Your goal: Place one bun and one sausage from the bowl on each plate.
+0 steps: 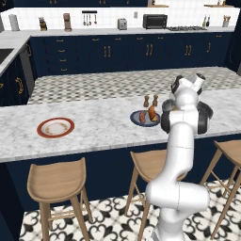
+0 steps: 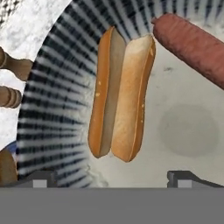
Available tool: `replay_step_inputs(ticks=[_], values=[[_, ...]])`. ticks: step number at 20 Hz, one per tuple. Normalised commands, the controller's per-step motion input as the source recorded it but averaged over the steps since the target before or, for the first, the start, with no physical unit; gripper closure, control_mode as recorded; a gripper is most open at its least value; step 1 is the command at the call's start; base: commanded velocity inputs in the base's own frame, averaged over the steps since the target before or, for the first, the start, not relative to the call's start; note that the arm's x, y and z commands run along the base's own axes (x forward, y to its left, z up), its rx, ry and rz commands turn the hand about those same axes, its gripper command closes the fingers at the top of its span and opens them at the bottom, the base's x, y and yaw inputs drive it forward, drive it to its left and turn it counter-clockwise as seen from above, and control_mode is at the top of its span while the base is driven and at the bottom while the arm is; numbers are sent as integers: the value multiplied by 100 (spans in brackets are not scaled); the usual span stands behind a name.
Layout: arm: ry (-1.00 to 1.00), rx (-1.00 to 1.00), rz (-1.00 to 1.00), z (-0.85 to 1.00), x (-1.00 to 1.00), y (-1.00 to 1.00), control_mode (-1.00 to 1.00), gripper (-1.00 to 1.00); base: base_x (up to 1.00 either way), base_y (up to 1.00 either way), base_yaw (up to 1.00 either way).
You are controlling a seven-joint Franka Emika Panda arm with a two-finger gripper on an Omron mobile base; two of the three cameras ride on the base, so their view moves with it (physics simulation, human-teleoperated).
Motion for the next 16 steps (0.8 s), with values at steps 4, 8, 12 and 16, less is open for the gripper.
replay_step_inputs(ticks=[4,8,12,16], values=[[4,0,0,-26,0,0,-100,-100,0,0,0],[3,0,0,-23,0,0,-100,-100,0,0,0],[3,0,0,-19,2,0,-100,-100,0,0,0],[0,0,0,-8,11,5,-100,-100,0,0,0]])
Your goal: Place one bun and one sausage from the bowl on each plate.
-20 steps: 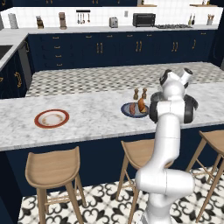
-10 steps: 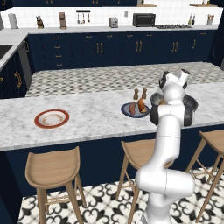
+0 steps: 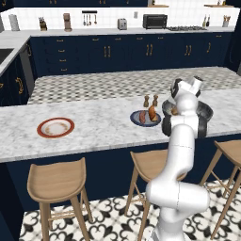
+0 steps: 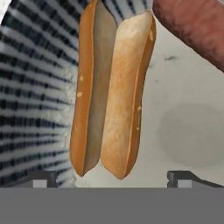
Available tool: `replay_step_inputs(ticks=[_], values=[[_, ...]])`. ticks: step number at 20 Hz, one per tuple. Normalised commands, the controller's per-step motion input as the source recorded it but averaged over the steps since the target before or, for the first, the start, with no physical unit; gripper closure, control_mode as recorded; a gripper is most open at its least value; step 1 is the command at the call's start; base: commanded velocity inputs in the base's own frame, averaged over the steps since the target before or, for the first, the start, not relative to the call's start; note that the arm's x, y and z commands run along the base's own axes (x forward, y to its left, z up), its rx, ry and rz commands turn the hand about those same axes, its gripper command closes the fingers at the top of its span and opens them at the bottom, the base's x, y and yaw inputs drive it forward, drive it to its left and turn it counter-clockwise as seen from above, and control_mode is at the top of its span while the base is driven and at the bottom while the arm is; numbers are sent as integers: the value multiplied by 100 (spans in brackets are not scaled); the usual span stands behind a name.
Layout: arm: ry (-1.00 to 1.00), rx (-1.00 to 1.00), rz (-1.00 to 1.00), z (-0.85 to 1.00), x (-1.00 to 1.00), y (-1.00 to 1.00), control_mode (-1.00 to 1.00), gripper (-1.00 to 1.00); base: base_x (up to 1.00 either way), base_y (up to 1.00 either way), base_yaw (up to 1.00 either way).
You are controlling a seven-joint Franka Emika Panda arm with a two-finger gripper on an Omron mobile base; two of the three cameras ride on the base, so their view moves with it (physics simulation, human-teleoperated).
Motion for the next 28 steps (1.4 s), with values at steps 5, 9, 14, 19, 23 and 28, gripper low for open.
replay_step_inputs(ticks=[5,9,14,19,23,28], values=[[1,0,0,-8,7,4,-100,-100,0,0,0],[2,0,0,-16,9,6,-100,-100,0,0,0],[0,0,0,-10,19,4,-100,-100,0,0,0],[0,0,0,-12,18,0,-100,-100,0,0,0],[0,1,0,-17,10,-1,-100,-100,0,0,0],[0,0,0,0,4,0,-100,-100,0,0,0]])
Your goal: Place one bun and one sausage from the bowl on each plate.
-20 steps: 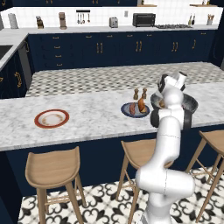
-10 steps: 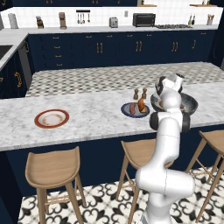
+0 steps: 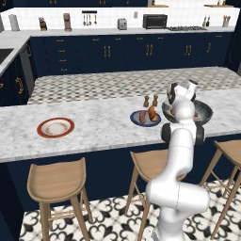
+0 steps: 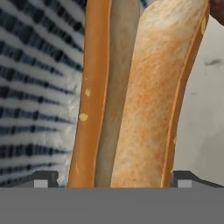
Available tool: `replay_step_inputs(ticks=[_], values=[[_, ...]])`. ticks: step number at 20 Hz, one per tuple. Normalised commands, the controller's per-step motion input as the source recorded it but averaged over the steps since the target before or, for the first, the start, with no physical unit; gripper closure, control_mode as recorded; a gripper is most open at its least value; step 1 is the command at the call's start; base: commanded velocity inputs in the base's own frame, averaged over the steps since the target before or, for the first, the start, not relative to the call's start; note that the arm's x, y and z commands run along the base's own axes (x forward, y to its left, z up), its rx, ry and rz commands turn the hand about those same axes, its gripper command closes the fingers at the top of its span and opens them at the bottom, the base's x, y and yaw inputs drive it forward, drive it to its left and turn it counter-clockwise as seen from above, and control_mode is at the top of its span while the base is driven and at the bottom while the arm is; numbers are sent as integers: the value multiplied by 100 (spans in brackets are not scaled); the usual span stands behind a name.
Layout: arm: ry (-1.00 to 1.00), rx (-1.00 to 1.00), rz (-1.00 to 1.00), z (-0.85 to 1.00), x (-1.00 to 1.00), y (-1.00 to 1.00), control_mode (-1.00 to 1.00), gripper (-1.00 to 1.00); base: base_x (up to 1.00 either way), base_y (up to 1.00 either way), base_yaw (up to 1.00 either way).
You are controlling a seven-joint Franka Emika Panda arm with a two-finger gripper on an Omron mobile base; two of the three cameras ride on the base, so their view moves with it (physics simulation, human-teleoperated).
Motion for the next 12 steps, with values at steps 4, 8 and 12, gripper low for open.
replay_step_inputs(ticks=[4,8,12], values=[[0,0,0,0,0,0,-100,-100,0,0,0],[0,0,0,0,0,0,-100,100,0,0,0],[0,0,0,0,0,0,-100,100,0,0,0]])
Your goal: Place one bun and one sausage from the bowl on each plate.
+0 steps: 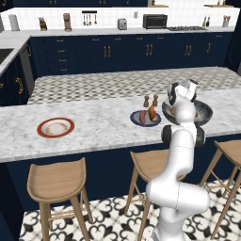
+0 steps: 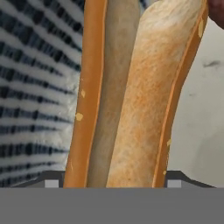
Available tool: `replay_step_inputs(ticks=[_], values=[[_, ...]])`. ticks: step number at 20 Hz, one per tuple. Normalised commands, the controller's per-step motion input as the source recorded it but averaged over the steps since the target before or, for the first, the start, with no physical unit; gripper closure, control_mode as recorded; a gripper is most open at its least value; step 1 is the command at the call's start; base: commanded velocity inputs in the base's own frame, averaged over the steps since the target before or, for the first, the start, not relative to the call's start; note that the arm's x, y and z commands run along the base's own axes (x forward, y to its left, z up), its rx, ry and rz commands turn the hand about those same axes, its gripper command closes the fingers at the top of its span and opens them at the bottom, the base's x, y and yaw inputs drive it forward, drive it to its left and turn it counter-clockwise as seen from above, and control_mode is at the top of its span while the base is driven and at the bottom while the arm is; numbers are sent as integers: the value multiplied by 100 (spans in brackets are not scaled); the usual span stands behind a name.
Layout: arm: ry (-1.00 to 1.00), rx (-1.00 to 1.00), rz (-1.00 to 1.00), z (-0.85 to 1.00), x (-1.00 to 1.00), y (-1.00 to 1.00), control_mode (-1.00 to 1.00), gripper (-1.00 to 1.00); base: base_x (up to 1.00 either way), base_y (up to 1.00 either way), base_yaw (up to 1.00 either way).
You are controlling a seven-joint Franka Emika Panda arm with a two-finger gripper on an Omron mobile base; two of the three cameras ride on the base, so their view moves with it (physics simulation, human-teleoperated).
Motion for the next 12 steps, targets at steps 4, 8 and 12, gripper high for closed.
replay_step_inputs(ticks=[4,8,12], values=[[0,0,0,0,0,0,-100,100,0,0,0],[-6,0,2,2,-46,-1,-100,100,0,0,0],[-14,0,16,14,-82,0,-100,100,0,0,0]])
